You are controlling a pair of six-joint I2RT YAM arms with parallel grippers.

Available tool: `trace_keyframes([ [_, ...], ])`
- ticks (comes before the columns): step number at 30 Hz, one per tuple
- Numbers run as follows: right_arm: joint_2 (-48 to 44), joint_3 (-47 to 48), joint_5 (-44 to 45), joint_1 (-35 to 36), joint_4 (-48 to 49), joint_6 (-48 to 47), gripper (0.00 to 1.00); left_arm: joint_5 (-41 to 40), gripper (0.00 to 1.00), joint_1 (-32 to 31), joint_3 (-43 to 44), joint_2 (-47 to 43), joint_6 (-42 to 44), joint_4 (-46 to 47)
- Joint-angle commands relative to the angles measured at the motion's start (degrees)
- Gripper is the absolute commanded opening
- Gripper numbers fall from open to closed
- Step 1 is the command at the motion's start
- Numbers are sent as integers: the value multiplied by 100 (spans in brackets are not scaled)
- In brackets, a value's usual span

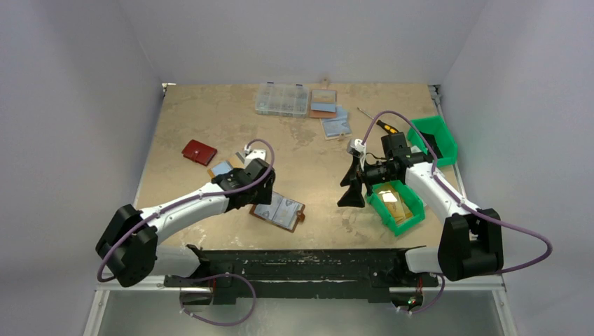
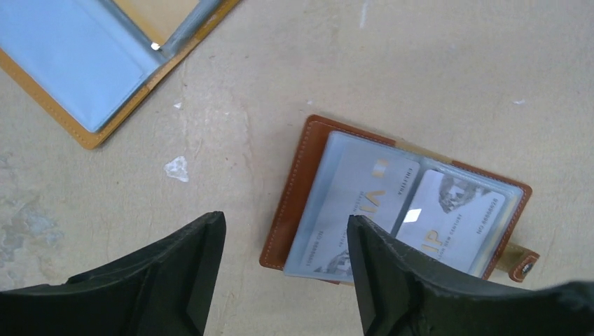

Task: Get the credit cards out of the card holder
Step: Remove the credit card from the card holder.

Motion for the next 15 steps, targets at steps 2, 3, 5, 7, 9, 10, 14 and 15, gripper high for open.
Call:
trace_keyframes([
  [2, 9, 221, -34, 51, -30, -133, 99, 1269, 73, 1078, -559, -514, 66, 865],
  [3, 9, 217, -34, 52, -31, -129, 99, 1593, 74, 1288, -680, -581, 66, 1023],
  [5, 9, 217, -36, 53, -29, -130, 99, 2229, 74, 1669, -965, -697, 43, 1316],
  [7, 17, 219, -36, 62, -30, -137, 99, 2751, 74, 1901, -1156, -765, 12, 1592],
  [9, 30, 223, -27, 70, -38, -137, 99, 3194, 74, 2080, -1339, -814, -24, 1835],
  [10, 34, 225, -27, 75, -47, -142, 99, 3398, 74, 2158, -1424, -831, -52, 1973],
  [14, 39, 234, -25, 88, -57, -155, 99, 4062, 73, 2304, -1740, -833, -198, 2463],
  [15, 36, 239, -25, 87, -65, -155, 99, 4141, 72, 2324, -1804, -806, -234, 2539],
])
